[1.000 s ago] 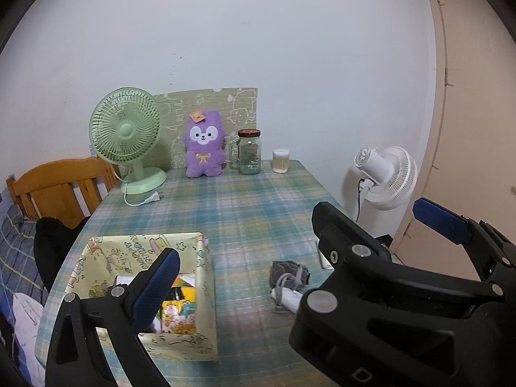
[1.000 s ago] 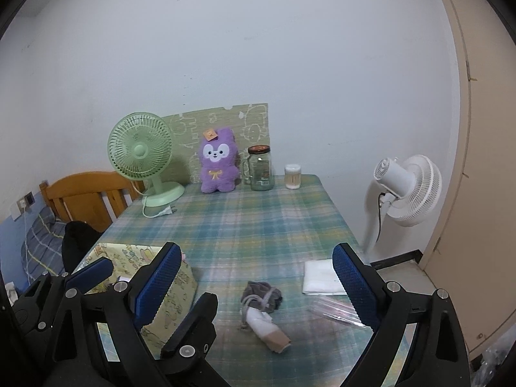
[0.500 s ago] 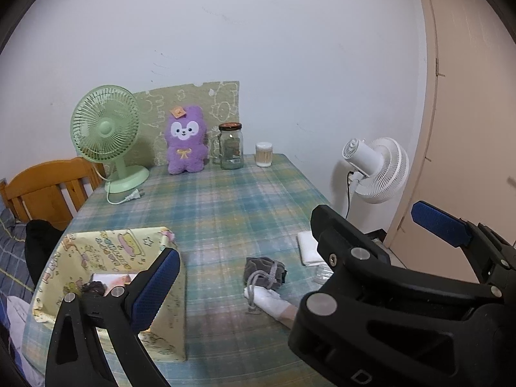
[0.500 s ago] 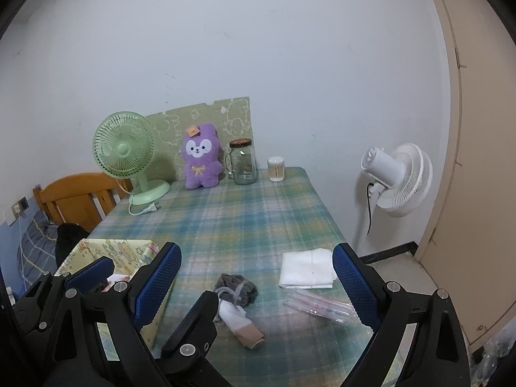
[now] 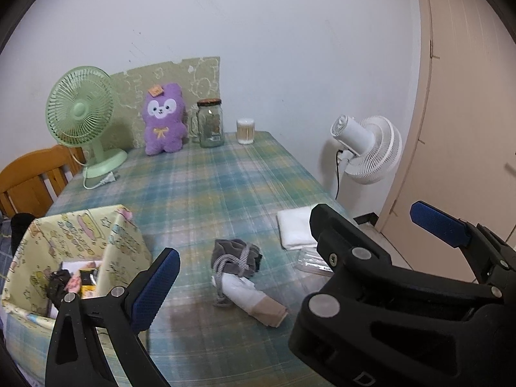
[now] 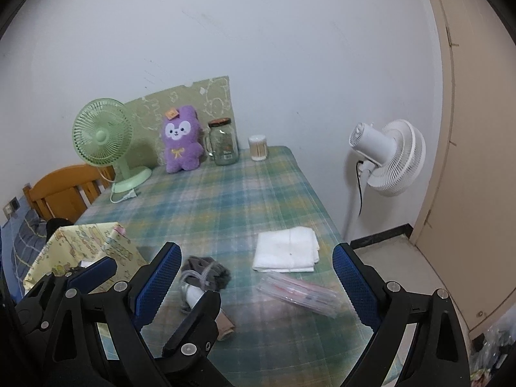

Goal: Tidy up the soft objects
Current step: 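Grasp the rolled white cloth with beige end with the left gripper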

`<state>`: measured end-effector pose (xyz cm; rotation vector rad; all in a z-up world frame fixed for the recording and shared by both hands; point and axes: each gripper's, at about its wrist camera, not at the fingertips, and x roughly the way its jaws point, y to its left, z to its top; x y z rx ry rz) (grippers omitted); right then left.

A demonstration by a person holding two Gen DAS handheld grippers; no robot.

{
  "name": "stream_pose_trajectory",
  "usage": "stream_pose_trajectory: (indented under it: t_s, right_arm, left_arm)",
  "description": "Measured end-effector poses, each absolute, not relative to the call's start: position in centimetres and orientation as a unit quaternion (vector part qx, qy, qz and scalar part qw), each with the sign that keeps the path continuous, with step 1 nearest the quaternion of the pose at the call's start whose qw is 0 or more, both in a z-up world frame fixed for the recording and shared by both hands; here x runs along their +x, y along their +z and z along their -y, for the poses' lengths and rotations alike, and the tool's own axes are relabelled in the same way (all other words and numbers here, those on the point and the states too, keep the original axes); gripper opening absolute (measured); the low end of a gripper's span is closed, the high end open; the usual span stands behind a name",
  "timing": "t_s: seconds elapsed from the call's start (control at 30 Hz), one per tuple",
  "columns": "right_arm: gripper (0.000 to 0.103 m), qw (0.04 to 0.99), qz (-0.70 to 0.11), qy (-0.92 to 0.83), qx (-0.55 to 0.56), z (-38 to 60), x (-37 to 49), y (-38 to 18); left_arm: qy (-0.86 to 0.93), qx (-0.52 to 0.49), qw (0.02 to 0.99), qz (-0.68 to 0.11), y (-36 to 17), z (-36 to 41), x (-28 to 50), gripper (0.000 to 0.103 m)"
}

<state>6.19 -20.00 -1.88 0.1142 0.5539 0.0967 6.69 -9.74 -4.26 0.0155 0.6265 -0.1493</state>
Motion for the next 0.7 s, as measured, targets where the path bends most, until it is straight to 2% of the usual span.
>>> stream_pose_trajectory:
  t_s: [0.7]
  right_arm:
    - [0.097,0.940,-0.332,0.025,0.071,21.5,8.8,-7.8]
  left_arm:
    - [-0.062,0.016,0.923,-0.379,-10.0,11.3,8.9,0.102]
